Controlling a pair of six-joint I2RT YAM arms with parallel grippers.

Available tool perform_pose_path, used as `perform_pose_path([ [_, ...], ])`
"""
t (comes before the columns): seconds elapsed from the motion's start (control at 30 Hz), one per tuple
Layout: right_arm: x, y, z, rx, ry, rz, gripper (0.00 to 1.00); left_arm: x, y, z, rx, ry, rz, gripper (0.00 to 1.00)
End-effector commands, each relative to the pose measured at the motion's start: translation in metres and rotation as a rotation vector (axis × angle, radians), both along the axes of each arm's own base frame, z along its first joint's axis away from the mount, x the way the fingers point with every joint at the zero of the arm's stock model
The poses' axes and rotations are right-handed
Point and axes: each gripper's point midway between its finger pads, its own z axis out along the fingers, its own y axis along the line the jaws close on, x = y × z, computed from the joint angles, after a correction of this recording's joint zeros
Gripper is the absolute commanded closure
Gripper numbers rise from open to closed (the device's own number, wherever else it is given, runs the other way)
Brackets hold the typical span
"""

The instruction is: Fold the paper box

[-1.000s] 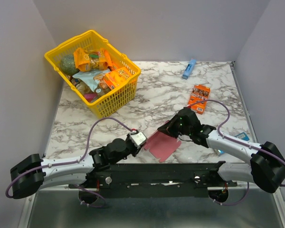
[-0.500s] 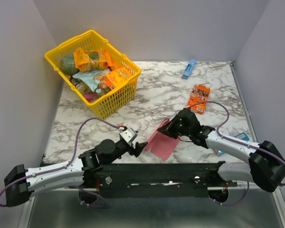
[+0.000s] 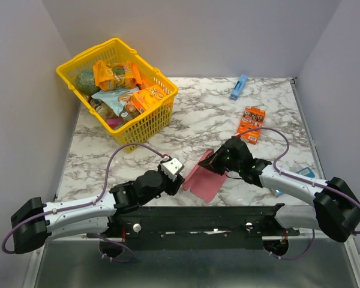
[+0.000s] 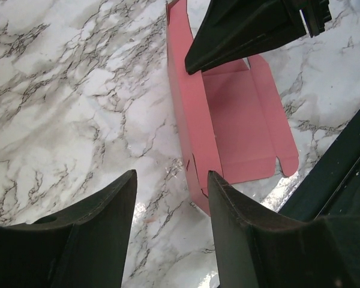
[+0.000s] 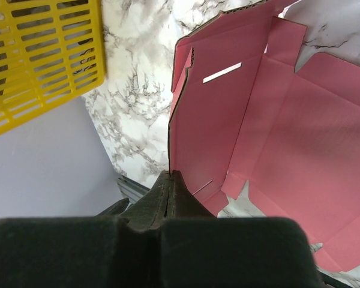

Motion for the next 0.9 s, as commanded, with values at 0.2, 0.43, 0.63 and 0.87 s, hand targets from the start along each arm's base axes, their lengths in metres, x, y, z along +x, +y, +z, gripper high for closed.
perform_pose_path([
  [0.2,0.003,-0.004,-0.005,-0.013,0.002,-0.020,1.00,0.000,-0.008,-0.004,0.002,0.022,-0.017,0.44],
  [0.43,0.001,-0.006,-0.008,-0.017,0.007,-0.024,1.00,-0.002,-0.011,-0.005,-0.014,0.023,-0.027,0.44],
  [0.63,0.002,-0.007,-0.008,-0.013,0.008,-0.032,1.00,-0.005,-0.021,-0.007,-0.028,0.029,-0.069,0.44],
  [0.87,0.000,-0.011,-0.009,-0.014,0.011,-0.051,1.00,-0.009,-0.026,-0.014,-0.024,0.051,-0.097,0.45],
])
